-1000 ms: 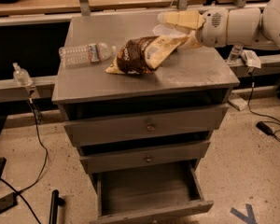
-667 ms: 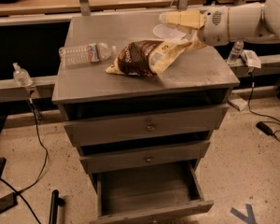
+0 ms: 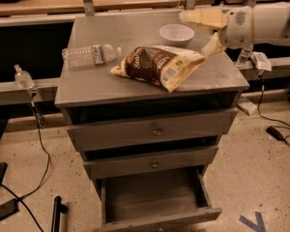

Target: Pick brown chip bag from bottom drawer and place on counter

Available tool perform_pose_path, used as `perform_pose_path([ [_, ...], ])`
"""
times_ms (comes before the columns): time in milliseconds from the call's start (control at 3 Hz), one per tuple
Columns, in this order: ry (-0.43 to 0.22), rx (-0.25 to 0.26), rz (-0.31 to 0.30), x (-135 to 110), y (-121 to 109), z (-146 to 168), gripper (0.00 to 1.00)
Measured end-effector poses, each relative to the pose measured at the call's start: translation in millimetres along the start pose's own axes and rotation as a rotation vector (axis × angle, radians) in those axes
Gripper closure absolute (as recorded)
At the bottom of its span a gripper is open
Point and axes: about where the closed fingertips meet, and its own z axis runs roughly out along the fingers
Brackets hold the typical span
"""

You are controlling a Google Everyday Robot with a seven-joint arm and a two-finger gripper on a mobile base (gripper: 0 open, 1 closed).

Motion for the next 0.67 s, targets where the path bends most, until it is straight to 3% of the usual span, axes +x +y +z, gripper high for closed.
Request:
perform_pose_path([
  [333, 0.14, 0.004, 0.013, 8.8, 9.5, -35.3, 0.0],
  [667, 0.173, -0.001, 0.017, 13.2, 11.9, -41.8, 0.0],
])
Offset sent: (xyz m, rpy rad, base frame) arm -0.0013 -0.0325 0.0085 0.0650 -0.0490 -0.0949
